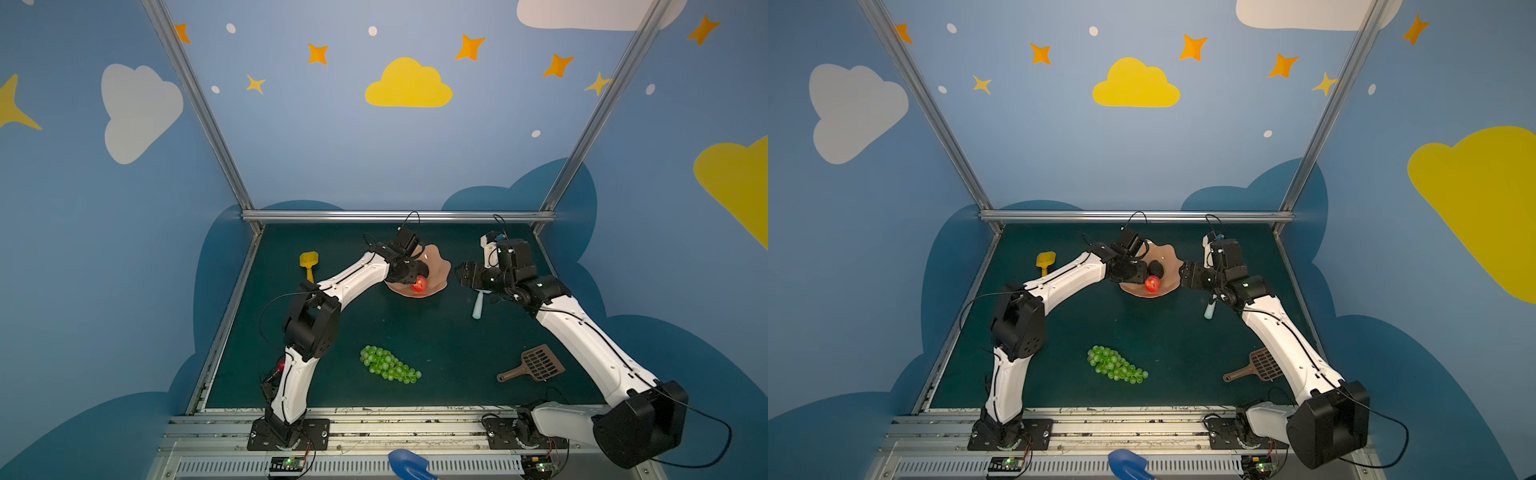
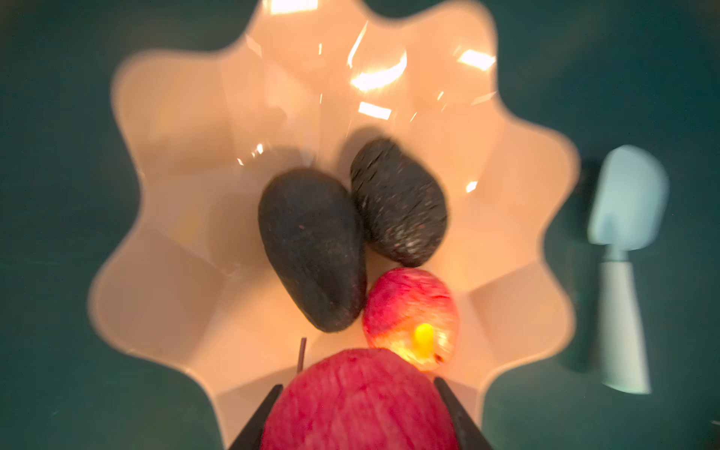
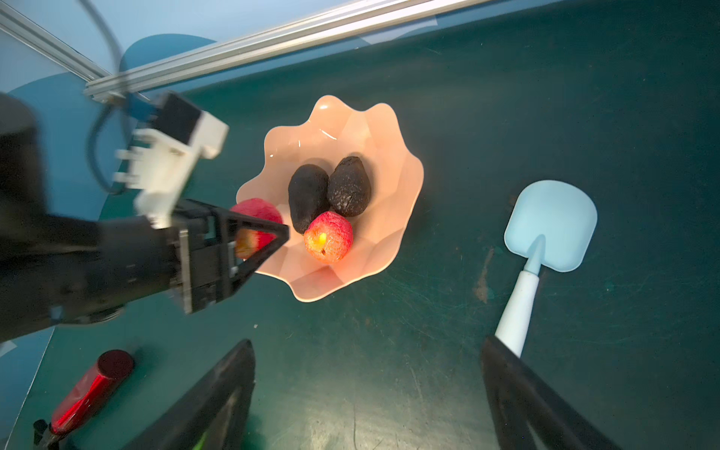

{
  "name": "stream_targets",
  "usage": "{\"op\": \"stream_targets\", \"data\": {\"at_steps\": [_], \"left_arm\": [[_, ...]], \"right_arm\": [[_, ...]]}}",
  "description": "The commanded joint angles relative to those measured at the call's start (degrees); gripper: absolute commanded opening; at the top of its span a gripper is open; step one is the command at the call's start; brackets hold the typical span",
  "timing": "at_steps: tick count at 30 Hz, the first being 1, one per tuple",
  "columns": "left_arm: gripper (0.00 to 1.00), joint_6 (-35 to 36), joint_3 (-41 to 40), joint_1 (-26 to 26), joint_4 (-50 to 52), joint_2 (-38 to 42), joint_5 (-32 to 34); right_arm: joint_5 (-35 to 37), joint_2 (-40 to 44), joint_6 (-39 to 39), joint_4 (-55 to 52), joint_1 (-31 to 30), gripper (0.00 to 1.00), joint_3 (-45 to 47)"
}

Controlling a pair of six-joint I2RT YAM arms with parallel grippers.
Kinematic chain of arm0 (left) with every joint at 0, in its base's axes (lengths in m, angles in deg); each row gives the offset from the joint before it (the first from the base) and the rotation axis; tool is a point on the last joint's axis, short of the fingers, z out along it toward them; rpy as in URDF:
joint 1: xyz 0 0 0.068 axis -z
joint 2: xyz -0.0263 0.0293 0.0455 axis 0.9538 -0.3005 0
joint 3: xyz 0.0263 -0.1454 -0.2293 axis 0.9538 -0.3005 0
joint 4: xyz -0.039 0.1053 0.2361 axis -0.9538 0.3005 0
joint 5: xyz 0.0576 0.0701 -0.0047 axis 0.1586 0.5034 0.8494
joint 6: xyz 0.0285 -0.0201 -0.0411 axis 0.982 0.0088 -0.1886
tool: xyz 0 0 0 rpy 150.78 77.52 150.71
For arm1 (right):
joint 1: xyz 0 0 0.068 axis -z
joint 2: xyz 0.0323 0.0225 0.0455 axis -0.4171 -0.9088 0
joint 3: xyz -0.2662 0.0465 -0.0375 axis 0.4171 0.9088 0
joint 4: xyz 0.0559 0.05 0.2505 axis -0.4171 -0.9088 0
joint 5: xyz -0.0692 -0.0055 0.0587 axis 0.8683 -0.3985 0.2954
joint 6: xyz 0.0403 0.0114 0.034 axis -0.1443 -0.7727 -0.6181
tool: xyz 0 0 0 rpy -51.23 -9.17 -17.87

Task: Arrange fruit in a fruit bowl
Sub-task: Place the fruit in the fruit bowl, then pick up the fruits from the bottom-center of the table.

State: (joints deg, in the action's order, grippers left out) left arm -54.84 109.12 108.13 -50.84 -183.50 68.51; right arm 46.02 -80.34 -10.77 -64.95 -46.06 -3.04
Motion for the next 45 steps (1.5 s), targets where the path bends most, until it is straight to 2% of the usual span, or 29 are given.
{"op": "stream_targets", "data": {"at_steps": [1, 6, 11, 13, 19, 23, 27, 30, 33, 37, 39, 45], "left_arm": [[0.53, 0.6, 2.4, -0.4, 2.4, -1.3, 0.8], [0.56, -0.3, 4.7, -0.4, 4.1, -4.2, 2.7], [0.65, -0.8, 6.5, -0.4, 4.6, -6.1, 1.4], [0.74, -1.0, 7.1, -0.3, 4.4, -6.1, 1.3], [0.79, -0.8, 8.9, -0.4, 5.6, -6.3, 0.6], [0.8, -1.3, 8.1, -0.6, 5.3, -4.2, 1.3], [0.82, -1.3, 5.1, -2.5, 2.7, 2.0, 3.8], [0.83, -1.9, -0.5, -6.1, -0.5, 9.7, 5.4], [0.86, -3.0, -10.3, -10.5, -7.4, 19.1, 8.0], [0.94, -3.6, -22.2, -15.5, -14.6, 30.7, 13.3], [0.99, -4.4, -26.4, -18.7, -16.3, 34.6, 12.0], [1.0, -11.0, -36.6, -29.3, -18.4, 42.6, 4.6]], "right_arm": [[-1.2, 1.9, -0.9, 0.3, 0.3, 0.89, 1.1], [-0.9, 2.1, -1.3, 0.3, 0.2, 0.89, 2.1], [-0.8, 2.0, -1.3, -0.3, 0.3, 0.89, 1.7], [-0.5, 2.0, -1.2, -0.5, 0.2, 0.89, 1.5], [-0.2, 1.6, -1.1, -0.3, 0.2, 0.89, 1.5], [-0.9, 0.9, 0.5, -1.7, 0.2, 0.89, 1.2], [-6.5, 0.5, 5.2, -4.9, -0.9, 0.88, 0.4], [-8.7, 1.4, 11.3, -6.4, -5.4, 0.88, 1.9], [-9.8, 1.8, 17.9, -7.8, -13.9, 0.88, 3.5], [-18.8, 2.5, 20.4, -1.4, -21.8, 0.88, 8.7], [-19.8, 1.9, 20.9, 2.1, -25.2, 0.88, 10.8], [-15.1, -6.1, 24.2, 4.8, -33.8, 0.88, 11.0]]}}
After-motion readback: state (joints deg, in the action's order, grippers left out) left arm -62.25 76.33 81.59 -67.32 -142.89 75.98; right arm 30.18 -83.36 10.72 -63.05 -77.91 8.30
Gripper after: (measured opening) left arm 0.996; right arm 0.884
